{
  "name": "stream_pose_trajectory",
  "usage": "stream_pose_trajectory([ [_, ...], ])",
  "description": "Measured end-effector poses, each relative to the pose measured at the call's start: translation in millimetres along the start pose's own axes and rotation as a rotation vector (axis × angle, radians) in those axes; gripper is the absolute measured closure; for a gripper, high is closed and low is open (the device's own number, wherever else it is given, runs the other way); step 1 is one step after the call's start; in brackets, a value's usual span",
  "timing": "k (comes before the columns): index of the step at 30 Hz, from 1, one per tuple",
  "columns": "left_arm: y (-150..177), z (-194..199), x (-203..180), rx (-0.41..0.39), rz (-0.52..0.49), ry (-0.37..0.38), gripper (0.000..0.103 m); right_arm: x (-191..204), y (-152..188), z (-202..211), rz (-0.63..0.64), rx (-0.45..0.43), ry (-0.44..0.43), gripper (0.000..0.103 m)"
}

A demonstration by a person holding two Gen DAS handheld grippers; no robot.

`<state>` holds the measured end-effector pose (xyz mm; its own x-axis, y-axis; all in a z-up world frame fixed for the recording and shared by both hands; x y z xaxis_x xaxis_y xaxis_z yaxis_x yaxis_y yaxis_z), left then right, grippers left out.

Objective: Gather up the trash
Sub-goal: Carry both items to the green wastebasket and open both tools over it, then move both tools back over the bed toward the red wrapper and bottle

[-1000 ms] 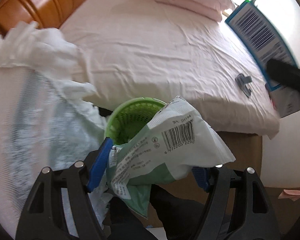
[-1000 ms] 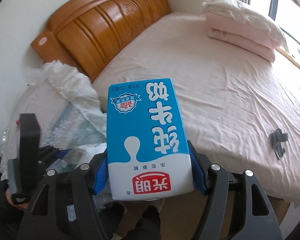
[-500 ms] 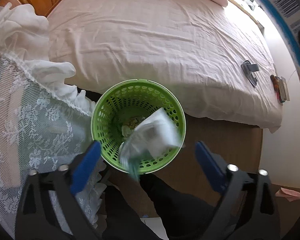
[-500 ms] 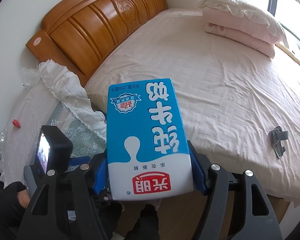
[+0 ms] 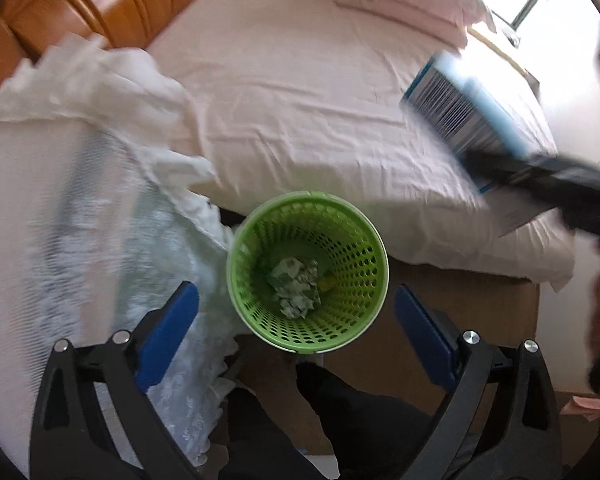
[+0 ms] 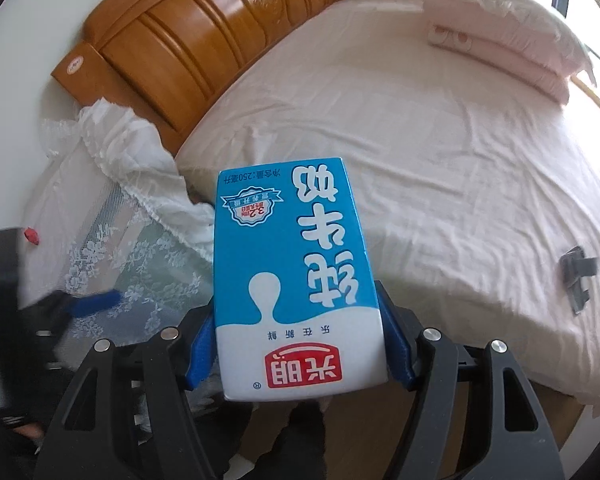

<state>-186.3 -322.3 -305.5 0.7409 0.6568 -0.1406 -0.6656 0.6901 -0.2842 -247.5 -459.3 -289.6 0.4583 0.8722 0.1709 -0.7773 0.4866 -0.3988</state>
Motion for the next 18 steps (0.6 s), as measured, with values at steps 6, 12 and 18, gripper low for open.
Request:
stream_pose_trajectory([
  [6, -5.1, 54.1, 35.3, -0.126, 0.038, -0.077, 0.008, 22.5, 18.6, -58.2, 0.017, 0.097, -0.027, 0.034],
  [12, -6.3, 94.1, 72.9, -0.2, 0.108, -0.127, 0.008, 43.9, 40.0, -110.6, 0.025, 0.198, -0.032, 0.03],
  [18, 0.3, 101.7, 91.0, -0.2, 0.138, -0.135, 0.008, 56.3, 52.6, -133.9, 0.075, 0.294, 0.041, 0.01],
])
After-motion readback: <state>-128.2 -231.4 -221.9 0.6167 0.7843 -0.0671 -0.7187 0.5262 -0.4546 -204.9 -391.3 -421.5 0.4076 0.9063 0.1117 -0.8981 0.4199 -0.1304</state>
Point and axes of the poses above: each gripper's, at about its wrist camera, not at the fingertips, and z roughly against the way its jaws point, x to its left, y to its underside, the point moved 7 cm from there along -z, roughly the way its jaws point, and after that the axes turned 11 degrees about z, right-handed, at the moved point
